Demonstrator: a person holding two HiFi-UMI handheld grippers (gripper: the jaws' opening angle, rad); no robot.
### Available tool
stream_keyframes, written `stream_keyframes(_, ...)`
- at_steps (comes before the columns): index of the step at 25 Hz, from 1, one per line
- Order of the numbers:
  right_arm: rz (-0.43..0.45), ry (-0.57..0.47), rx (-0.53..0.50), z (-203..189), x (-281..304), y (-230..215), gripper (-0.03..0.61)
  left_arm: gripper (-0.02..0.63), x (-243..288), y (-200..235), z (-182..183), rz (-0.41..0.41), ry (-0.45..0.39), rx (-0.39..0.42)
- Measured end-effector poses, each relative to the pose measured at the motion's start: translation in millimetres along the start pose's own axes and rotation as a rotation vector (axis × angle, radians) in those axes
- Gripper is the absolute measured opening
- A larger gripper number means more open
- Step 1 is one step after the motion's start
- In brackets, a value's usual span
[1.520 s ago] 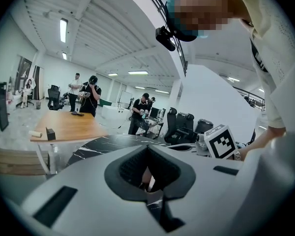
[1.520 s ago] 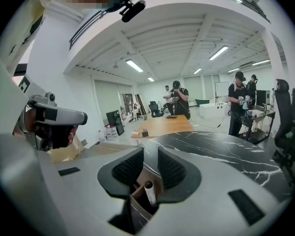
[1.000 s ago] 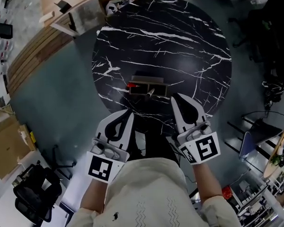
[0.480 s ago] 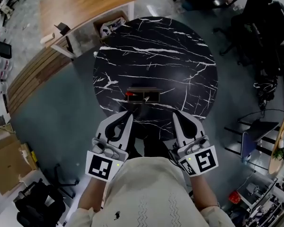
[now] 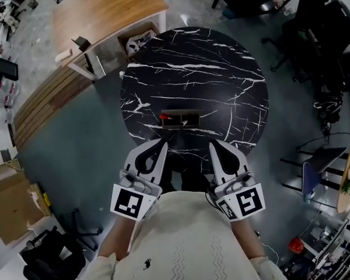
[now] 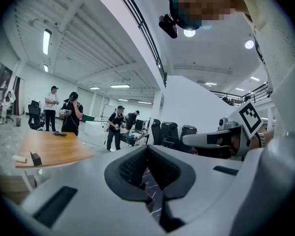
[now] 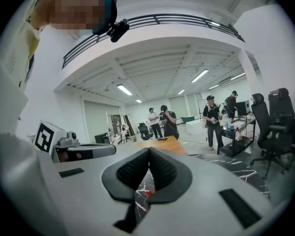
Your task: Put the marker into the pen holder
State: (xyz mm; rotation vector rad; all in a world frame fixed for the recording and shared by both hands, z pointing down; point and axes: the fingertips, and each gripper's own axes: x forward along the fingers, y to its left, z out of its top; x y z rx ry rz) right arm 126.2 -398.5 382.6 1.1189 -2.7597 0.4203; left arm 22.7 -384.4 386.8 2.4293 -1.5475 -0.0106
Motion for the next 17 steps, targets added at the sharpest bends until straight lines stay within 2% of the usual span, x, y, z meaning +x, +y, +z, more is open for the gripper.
stream_keyframes(2,-0.003,0.002,-0.007,0,-1,2,0.018,0.012,-3,-2,-7,-0.010,0.026,0.007)
stream_keyframes(17,-0.016,0.023,0.002,-8,-6,-1,0.017,0.012,0,-12,-10,-0.015,0.009,-0.026)
